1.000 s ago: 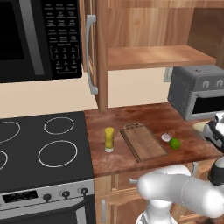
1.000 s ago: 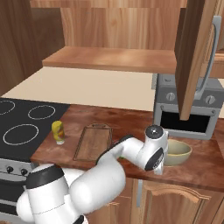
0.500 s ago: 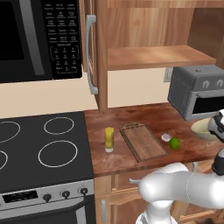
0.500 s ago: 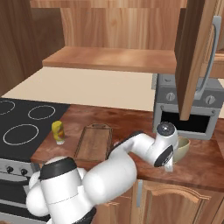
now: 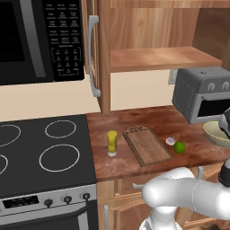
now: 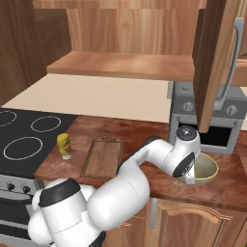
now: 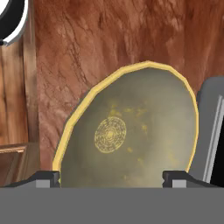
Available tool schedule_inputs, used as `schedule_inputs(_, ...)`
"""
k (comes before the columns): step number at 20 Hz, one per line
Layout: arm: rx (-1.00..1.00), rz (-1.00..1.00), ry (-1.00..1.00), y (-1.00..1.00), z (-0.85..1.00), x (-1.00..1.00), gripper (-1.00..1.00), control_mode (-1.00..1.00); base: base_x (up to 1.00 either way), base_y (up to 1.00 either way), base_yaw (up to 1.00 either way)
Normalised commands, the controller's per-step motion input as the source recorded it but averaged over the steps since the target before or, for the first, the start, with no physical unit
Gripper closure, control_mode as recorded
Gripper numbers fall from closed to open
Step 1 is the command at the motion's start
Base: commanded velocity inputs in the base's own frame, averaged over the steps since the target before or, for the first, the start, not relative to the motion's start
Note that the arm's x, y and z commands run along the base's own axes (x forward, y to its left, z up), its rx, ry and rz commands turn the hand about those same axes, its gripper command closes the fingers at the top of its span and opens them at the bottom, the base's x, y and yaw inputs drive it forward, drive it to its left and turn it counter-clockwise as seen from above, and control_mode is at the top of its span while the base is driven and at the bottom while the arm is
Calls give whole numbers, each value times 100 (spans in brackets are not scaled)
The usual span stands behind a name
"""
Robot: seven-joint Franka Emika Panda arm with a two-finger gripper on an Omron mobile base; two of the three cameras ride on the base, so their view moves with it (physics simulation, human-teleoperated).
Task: Open the cabinet. Place the bowl and condiment on the counter. Then place the lime and garlic on the cutting board.
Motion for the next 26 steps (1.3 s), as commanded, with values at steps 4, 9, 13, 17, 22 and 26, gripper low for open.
schedule_inputs(4,-10,6,3,59,82,-45,-100,-100,0,0,0)
schedule_inputs(9,-12,26,19,100,43,-35,-100,-100,0,0,0)
schedule_inputs(13,-1,47,19,100,1,-8,-100,-100,0,0,0)
schedule_inputs(17,0,52,11,98,0,0,-100,-100,0,0,0)
schedule_inputs(22,0,46,14,93,-22,6,-100,-100,0,0,0)
schedule_inputs(26,0,24,19,27,-78,8,-100,-100,0,0,0)
